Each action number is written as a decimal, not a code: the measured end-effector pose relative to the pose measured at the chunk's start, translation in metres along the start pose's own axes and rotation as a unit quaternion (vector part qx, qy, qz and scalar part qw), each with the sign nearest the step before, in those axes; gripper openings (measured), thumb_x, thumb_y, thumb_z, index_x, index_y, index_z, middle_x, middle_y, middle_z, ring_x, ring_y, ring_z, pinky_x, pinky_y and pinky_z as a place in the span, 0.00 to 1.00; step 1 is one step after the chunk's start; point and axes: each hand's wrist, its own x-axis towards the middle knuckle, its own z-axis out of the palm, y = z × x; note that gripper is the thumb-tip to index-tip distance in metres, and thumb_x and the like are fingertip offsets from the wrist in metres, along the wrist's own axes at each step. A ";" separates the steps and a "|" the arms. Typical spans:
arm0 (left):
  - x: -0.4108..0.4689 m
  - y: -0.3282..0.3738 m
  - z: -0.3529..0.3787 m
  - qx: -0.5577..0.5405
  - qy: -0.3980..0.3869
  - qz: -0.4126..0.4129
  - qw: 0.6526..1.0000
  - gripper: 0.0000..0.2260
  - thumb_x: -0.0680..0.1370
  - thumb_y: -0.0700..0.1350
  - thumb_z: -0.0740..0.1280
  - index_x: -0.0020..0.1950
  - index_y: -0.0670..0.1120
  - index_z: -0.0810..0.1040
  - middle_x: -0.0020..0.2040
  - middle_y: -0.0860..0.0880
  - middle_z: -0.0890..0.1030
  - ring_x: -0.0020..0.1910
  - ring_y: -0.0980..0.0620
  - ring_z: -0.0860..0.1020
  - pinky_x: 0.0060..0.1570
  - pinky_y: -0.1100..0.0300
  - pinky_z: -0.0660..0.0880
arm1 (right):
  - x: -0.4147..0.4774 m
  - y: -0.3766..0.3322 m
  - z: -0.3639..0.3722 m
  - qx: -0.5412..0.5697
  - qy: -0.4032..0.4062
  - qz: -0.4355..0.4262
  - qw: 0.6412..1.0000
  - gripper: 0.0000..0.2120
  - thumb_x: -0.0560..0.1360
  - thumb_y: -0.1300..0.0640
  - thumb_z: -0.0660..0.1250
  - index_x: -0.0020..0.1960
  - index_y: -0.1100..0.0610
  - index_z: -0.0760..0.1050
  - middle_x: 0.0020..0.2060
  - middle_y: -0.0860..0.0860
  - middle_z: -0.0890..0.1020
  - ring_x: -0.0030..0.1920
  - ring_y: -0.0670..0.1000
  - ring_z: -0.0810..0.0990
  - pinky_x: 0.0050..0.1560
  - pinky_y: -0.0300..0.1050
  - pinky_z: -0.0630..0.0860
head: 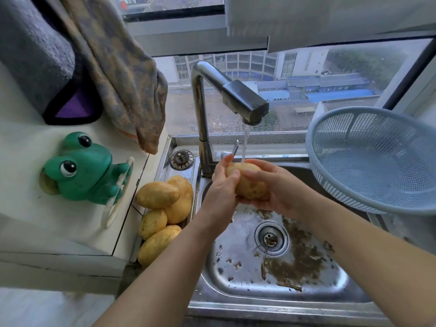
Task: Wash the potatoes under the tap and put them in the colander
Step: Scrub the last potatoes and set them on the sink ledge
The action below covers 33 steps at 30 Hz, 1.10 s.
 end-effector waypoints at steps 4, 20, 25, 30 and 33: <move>-0.003 -0.006 0.001 0.161 -0.018 0.030 0.986 0.28 0.71 0.52 0.63 0.65 0.75 0.56 0.75 0.45 0.56 0.74 0.46 0.62 0.70 0.46 0.67 | 0.004 0.008 0.009 -0.026 0.070 -0.031 0.997 0.14 0.74 0.51 0.71 0.58 0.52 0.77 0.53 0.56 0.80 0.47 0.53 0.82 0.35 0.44 0.80; 0.001 -0.009 -0.006 0.371 0.020 0.128 0.920 0.28 0.75 0.43 0.72 0.72 0.48 0.65 0.65 0.47 0.71 0.61 0.54 0.73 0.63 0.65 0.70 | 0.005 0.008 0.004 -0.213 0.101 -0.082 0.968 0.23 0.70 0.49 0.75 0.61 0.52 0.73 0.51 0.54 0.79 0.45 0.51 0.83 0.41 0.44 0.83; -0.005 -0.011 -0.010 0.388 0.033 0.175 0.904 0.24 0.73 0.47 0.74 0.66 0.56 0.69 0.60 0.50 0.71 0.50 0.62 0.71 0.50 0.81 0.64 | 0.009 0.013 0.010 -0.199 0.126 -0.088 0.968 0.16 0.78 0.44 0.63 0.59 0.53 0.76 0.40 0.55 0.79 0.25 0.46 0.76 0.22 0.37 0.70; -0.006 -0.012 -0.018 0.301 0.017 0.153 0.941 0.17 0.73 0.59 0.69 0.58 0.68 0.66 0.61 0.45 0.71 0.52 0.57 0.76 0.52 0.69 0.74 | 0.011 0.006 0.013 -0.183 0.074 -0.025 0.980 0.14 0.82 0.44 0.52 0.50 0.48 0.73 0.37 0.55 0.77 0.27 0.50 0.74 0.28 0.41 0.69; -0.005 -0.013 -0.017 0.240 0.035 0.132 0.961 0.17 0.72 0.65 0.66 0.58 0.67 0.66 0.61 0.44 0.73 0.55 0.50 0.78 0.55 0.56 0.78 | 0.012 0.004 0.013 -0.186 0.045 -0.029 0.981 0.16 0.82 0.41 0.50 0.51 0.47 0.73 0.38 0.56 0.77 0.28 0.51 0.73 0.32 0.45 0.69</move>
